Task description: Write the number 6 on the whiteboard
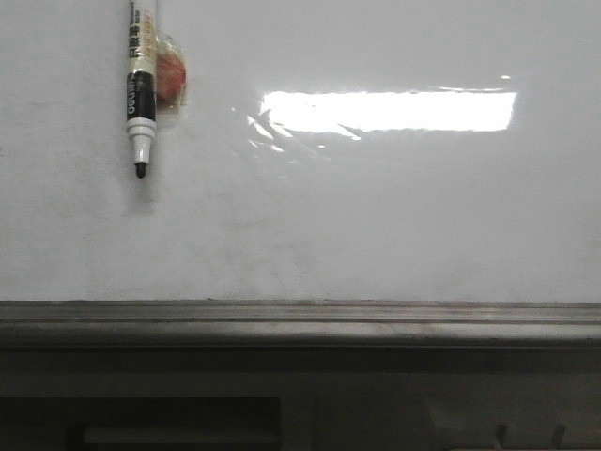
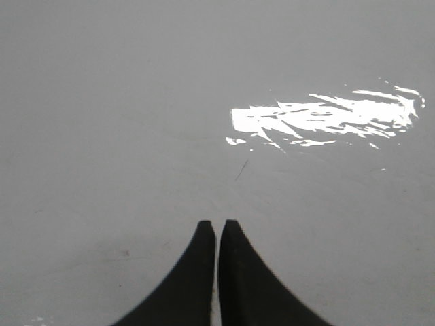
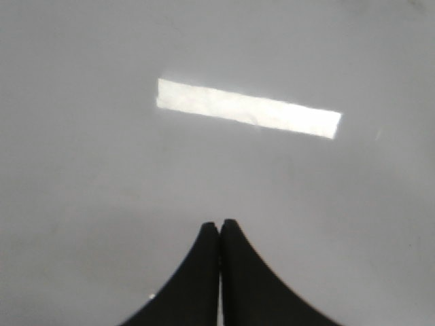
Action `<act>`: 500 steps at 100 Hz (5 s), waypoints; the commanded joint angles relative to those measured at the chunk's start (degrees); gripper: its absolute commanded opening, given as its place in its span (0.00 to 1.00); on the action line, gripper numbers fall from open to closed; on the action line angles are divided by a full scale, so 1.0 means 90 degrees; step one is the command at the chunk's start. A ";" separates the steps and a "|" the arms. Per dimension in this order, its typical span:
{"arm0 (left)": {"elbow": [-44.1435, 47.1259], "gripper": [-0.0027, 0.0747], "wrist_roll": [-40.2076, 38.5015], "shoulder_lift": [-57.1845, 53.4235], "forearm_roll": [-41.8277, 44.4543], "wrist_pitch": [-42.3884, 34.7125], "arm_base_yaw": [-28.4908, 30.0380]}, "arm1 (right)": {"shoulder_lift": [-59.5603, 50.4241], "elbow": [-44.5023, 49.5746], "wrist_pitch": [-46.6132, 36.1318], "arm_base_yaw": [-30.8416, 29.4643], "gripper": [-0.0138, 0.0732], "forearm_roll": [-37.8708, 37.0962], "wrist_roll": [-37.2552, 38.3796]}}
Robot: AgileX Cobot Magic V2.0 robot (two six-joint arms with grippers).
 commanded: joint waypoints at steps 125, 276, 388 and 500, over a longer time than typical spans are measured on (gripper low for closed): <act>0.0308 0.01 -0.0039 -0.0204 -0.0762 -0.0669 -0.0051 | -0.0122 0.0149 -0.0773 -0.0034 0.10 0.0909 -0.0013; -0.3304 0.66 0.2659 0.4200 -0.5047 0.2090 -0.1875 | 0.3566 -0.3448 0.2863 -0.0034 0.73 0.3269 -0.0291; -0.4355 0.01 0.3532 0.6966 -0.5461 0.0551 -0.3738 | 0.3566 -0.3448 0.2948 -0.0034 0.73 0.3319 -0.0291; -0.5442 0.01 0.3457 0.7145 -0.2263 0.3104 -0.5303 | 0.8244 -0.7232 0.6568 0.2352 0.66 0.6488 -0.3466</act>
